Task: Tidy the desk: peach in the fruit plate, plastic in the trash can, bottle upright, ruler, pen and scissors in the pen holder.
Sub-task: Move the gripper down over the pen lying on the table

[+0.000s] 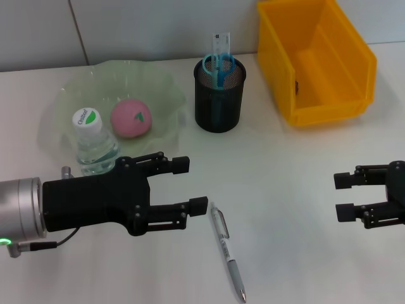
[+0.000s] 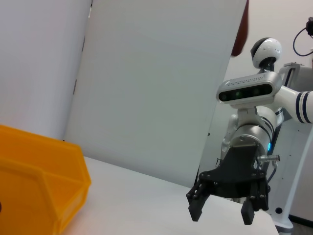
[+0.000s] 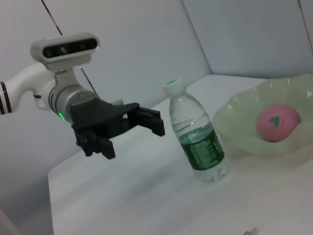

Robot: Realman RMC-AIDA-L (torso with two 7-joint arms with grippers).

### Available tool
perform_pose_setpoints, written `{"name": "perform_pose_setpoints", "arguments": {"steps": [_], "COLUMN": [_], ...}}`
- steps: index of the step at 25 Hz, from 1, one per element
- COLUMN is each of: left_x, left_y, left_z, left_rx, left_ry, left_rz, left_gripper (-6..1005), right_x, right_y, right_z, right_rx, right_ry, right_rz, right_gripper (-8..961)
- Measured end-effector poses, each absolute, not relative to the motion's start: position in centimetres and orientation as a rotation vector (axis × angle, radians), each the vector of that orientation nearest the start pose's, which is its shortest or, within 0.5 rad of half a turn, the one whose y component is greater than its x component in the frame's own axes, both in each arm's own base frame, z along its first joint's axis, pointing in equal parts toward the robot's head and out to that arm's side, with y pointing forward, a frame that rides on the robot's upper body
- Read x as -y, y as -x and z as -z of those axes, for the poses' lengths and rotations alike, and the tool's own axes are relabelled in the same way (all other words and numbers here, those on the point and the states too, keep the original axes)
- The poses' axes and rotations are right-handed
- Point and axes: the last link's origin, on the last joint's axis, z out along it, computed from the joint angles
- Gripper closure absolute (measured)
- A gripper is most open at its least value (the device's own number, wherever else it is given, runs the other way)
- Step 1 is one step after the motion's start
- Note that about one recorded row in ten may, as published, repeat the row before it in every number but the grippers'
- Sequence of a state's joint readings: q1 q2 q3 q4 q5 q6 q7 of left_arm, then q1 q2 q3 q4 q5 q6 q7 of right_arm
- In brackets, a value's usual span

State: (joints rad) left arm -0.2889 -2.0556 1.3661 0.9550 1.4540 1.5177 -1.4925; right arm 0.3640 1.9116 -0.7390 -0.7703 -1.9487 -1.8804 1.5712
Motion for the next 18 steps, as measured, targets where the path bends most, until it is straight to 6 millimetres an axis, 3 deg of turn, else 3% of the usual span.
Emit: {"name": "perform_pose_setpoints", "arguments": {"steps": [18], "left_x": [-28.8], "left_y": [20.5], "left_z": [1.3], "left_rx": [0.414], "left_ry": [2.910], "left_rz": [0.925], "left_gripper": [197], "right_x": [-26.2], "right_y": [-31.4], "right_z": [-8.5], "right_rx": [-0.769], "right_ry": [2.803], "right_rz": [-0.661], "right_gripper": [174]}}
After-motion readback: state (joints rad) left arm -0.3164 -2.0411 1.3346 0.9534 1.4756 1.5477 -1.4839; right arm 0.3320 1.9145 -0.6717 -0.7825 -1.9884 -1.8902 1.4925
